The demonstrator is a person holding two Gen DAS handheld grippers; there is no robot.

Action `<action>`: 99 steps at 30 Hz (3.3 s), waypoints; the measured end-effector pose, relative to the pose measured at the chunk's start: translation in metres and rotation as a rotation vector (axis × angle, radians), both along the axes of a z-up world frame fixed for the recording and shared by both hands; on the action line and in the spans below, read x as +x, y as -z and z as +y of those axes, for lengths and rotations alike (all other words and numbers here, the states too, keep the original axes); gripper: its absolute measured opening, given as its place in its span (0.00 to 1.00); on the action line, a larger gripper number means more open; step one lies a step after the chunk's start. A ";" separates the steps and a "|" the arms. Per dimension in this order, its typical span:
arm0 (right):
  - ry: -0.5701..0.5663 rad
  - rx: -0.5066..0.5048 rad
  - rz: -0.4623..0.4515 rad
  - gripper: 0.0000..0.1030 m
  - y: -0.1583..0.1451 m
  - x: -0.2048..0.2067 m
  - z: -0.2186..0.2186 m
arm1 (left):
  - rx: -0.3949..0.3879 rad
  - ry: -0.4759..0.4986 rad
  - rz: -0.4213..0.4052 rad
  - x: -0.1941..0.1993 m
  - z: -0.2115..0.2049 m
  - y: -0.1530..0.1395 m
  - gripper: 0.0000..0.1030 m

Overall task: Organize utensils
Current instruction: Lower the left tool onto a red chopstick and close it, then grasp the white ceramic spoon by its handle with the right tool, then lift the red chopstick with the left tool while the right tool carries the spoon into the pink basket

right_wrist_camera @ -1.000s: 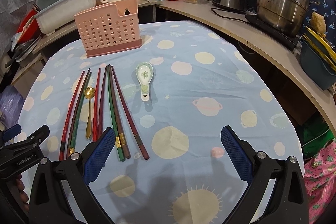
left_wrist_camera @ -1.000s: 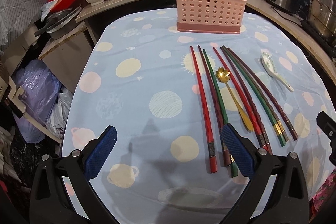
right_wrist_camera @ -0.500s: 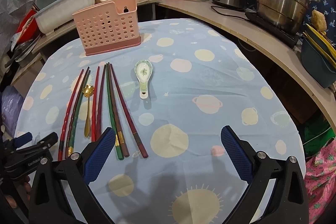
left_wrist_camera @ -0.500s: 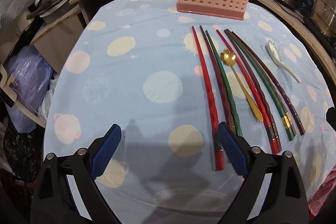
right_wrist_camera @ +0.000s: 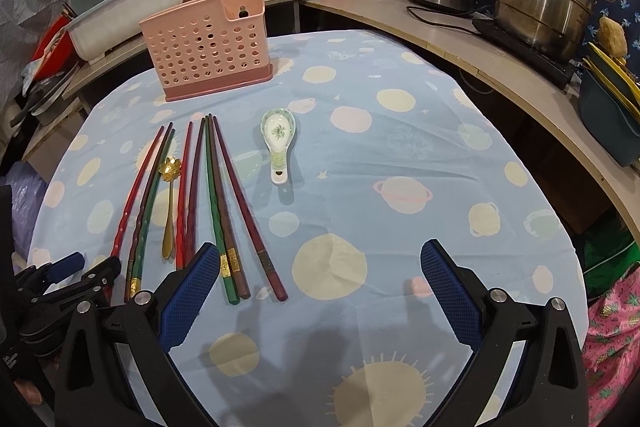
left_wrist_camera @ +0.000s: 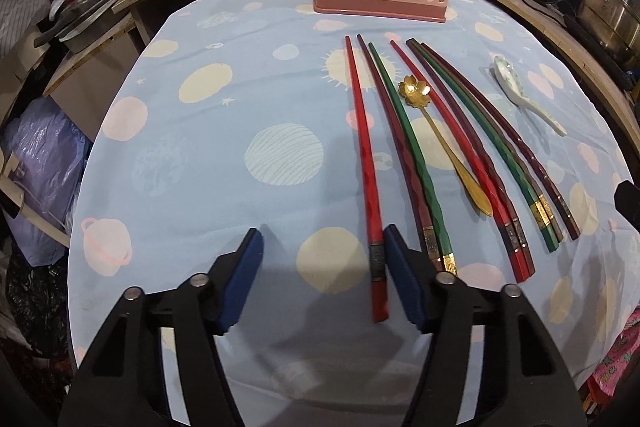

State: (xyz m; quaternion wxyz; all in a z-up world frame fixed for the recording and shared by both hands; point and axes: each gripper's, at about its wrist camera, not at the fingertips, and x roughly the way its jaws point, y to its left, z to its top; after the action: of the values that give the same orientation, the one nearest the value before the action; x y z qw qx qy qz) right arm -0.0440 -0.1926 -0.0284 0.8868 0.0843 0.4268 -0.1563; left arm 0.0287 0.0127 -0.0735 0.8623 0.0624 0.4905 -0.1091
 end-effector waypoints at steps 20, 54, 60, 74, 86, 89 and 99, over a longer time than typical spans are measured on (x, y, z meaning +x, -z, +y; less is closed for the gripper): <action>-0.037 0.105 -0.041 0.51 -0.002 0.070 -0.022 | -0.058 0.004 0.041 0.009 0.010 -0.004 0.07; -0.062 0.299 -0.001 0.16 0.040 0.103 -0.037 | -0.034 0.002 0.028 0.016 0.005 -0.003 0.07; -0.061 0.367 0.015 0.12 0.055 0.102 -0.039 | -0.028 0.001 0.025 0.016 0.004 -0.002 0.07; -0.081 0.371 0.005 0.12 0.052 0.085 -0.034 | -0.031 0.003 0.025 0.016 0.004 -0.003 0.07; -0.074 0.302 -0.083 0.08 0.009 0.050 -0.038 | -0.088 0.030 -0.002 -0.002 0.009 -0.030 0.07; -0.069 0.299 -0.103 0.07 0.001 0.044 -0.039 | -0.108 0.033 -0.028 -0.005 0.012 -0.044 0.07; -0.085 0.286 -0.166 0.07 -0.025 0.034 -0.035 | -0.149 0.016 -0.124 -0.005 0.022 -0.090 0.07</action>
State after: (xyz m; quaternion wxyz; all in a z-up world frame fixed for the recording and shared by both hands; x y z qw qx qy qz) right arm -0.0103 -0.2275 -0.0033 0.9038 0.2041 0.3730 -0.0486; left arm 0.0240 0.0345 0.0165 0.8924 0.0087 0.4261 -0.1479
